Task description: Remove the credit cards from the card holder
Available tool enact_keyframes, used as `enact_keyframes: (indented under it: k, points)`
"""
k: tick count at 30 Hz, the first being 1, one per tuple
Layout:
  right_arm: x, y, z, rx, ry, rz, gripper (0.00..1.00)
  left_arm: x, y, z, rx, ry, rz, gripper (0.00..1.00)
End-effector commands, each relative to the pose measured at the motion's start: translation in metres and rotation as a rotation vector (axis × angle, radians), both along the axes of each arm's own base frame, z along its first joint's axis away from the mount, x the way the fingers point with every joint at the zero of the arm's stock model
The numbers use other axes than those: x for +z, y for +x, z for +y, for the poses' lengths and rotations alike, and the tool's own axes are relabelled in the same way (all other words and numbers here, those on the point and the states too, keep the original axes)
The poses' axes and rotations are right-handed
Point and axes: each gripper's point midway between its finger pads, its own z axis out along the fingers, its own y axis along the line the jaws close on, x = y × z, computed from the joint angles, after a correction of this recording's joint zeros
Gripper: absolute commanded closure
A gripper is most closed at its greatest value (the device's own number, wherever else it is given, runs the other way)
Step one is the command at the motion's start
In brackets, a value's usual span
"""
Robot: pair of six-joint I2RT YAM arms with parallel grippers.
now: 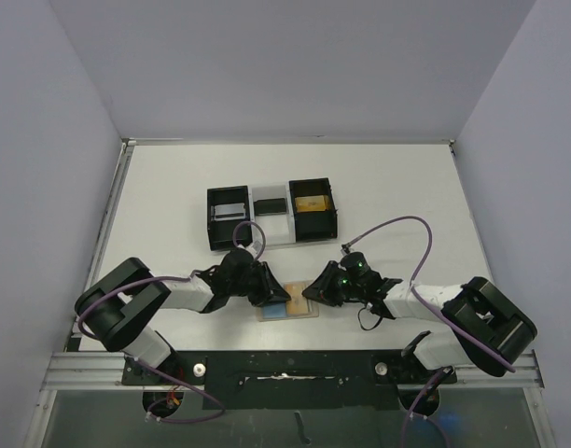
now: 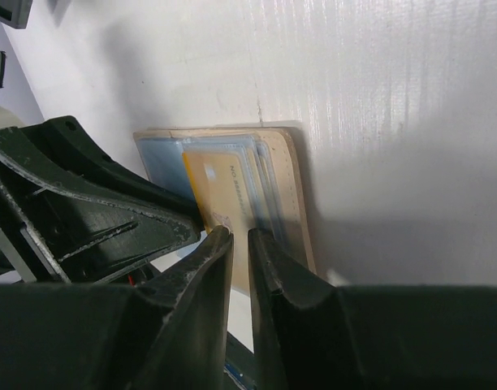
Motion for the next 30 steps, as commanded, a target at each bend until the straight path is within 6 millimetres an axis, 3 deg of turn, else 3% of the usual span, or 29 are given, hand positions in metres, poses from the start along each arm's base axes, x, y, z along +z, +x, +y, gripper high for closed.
enact_keyframes:
  k: [1, 9, 25, 30]
  points:
    - [-0.028, -0.022, -0.017, 0.001, -0.096, 0.103, 0.82, 0.024, 0.008, -0.015, -0.005, -0.141, -0.037, 0.83]
    - [-0.031, -0.024, -0.015, 0.015, -0.107, 0.115, 0.83, 0.026, 0.009, -0.013, 0.002, -0.157, -0.041, 1.00]
    - [-0.033, -0.021, -0.020, 0.005, -0.155, 0.122, 0.82, 0.005, 0.008, 0.022, 0.064, -0.022, -0.017, 1.00]
    - [-0.014, -0.009, -0.012, 0.036, -0.131, 0.037, 0.82, 0.006, 0.009, 0.020, 0.052, -0.024, -0.023, 1.00]
